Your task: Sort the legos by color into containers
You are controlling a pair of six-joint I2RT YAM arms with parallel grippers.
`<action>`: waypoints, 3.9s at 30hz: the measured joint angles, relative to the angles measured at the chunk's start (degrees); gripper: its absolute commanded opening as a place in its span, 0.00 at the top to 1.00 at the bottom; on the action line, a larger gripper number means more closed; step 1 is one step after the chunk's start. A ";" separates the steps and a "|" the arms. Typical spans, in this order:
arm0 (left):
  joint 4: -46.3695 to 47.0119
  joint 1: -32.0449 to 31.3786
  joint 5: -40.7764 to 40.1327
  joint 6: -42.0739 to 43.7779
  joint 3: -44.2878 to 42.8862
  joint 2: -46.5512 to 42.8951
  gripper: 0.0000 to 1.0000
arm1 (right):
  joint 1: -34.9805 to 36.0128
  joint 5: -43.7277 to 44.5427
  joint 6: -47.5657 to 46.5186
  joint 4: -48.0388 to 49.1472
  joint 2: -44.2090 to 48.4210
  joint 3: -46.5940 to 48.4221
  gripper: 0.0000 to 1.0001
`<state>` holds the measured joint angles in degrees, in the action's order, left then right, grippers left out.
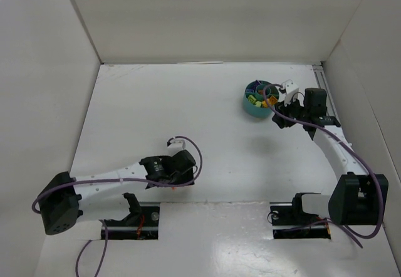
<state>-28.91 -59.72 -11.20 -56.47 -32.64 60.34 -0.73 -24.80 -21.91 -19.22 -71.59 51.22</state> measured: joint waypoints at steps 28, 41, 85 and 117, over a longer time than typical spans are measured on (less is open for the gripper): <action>-3.82 -5.07 -10.16 -3.06 -4.98 12.37 0.60 | 0.13 -0.02 -3.41 -1.86 0.00 -0.39 0.51; -2.99 -6.23 -10.08 -2.97 -4.98 15.06 0.86 | 0.11 0.00 -3.85 -2.51 0.55 -0.39 0.51; 29.68 11.67 14.05 54.21 -99.69 76.35 0.83 | -7.45 32.15 9.94 -7.39 23.91 -5.31 0.01; 53.94 14.10 19.74 50.34 -104.74 94.16 0.76 | -7.45 30.73 9.88 -6.08 21.44 -7.08 0.01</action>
<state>25.04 -45.63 8.54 -6.13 -137.38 154.50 -8.19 5.93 -12.03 -25.30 -50.15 44.14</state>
